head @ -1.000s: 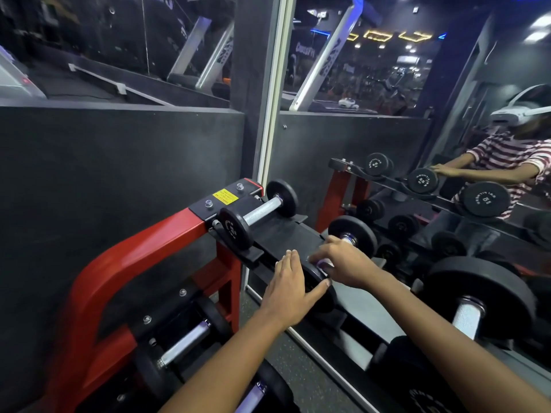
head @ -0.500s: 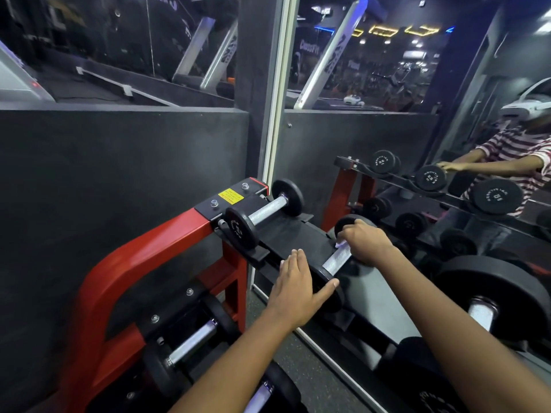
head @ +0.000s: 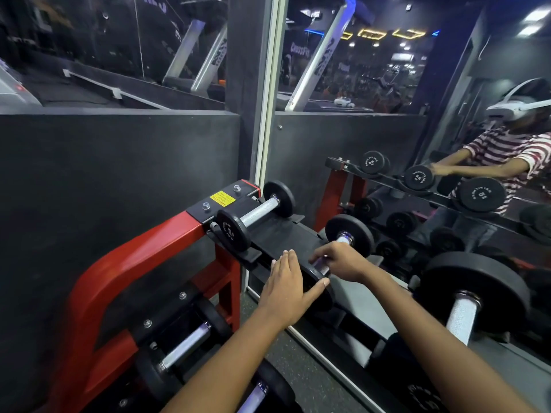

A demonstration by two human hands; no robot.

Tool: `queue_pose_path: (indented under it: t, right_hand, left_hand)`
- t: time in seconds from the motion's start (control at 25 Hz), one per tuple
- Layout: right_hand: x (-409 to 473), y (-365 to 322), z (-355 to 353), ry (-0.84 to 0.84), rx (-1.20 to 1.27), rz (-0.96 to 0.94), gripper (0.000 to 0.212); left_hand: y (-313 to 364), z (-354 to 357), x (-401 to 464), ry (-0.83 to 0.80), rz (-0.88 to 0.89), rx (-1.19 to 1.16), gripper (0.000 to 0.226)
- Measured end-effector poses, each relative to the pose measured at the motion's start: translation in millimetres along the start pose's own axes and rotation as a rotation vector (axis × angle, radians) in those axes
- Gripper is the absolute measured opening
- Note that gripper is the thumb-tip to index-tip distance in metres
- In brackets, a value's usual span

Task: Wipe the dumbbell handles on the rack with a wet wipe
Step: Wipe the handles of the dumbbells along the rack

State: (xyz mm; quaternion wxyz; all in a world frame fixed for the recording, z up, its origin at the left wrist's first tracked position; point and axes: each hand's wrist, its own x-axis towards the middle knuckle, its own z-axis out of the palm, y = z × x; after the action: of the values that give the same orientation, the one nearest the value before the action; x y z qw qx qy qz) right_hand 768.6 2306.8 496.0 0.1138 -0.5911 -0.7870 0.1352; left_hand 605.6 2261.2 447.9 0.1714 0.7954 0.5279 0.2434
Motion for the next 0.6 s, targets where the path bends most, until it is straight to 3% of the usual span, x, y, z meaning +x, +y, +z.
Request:
queue_pose_path:
  t: [0.08, 0.16, 0.24, 0.4, 0.6]
  right_hand:
    - [-10, 12, -2, 0.256, -0.025, 0.107, 0.035]
    - [-16, 15, 0, 0.348, -0.093, 0.220, 0.022]
    - [-22, 8, 5, 0.236, -0.042, 0.248, 0.006]
    - [-28, -7, 5, 0.058, 0.083, 0.170, 0.015]
    - [-18, 12, 6, 0.258, 0.104, 0.336, 0.022]
  left_hand:
    - [1, -1, -1, 0.007, 0.002, -0.018, 0.098]
    - [2, -2, -1, 0.015, 0.009, -0.032, 0.094]
    - [2, -2, -2, 0.014, 0.006, -0.033, 0.094]
    - [2, -4, -2, 0.011, 0.002, -0.032, 0.094]
    - [-2, 1, 0, 0.026, 0.020, -0.040, 0.095]
